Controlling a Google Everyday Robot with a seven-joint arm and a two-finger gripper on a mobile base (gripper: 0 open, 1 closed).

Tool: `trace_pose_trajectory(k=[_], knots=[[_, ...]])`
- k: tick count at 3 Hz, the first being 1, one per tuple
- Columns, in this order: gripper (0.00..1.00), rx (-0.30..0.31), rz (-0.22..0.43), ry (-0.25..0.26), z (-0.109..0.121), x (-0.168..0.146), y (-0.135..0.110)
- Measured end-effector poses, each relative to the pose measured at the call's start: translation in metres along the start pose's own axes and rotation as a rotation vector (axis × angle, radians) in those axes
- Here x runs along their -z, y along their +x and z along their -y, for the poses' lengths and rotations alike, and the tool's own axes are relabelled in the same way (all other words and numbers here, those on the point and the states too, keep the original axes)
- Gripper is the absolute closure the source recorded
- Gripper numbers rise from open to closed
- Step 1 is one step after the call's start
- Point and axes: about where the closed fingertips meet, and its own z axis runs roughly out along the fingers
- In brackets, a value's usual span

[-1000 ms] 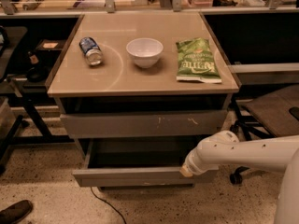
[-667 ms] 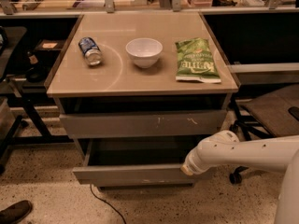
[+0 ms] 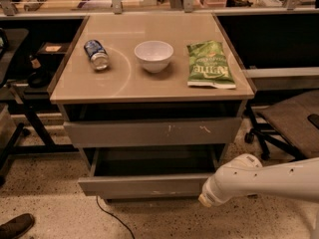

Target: Open middle drawer

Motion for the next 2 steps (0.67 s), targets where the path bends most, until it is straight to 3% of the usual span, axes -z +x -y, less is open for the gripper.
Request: trace_pose_trajectory(k=[2], knots=[[0.35, 0.002, 0.0, -0.001, -0.0002, -0.0003, 0.0002]])
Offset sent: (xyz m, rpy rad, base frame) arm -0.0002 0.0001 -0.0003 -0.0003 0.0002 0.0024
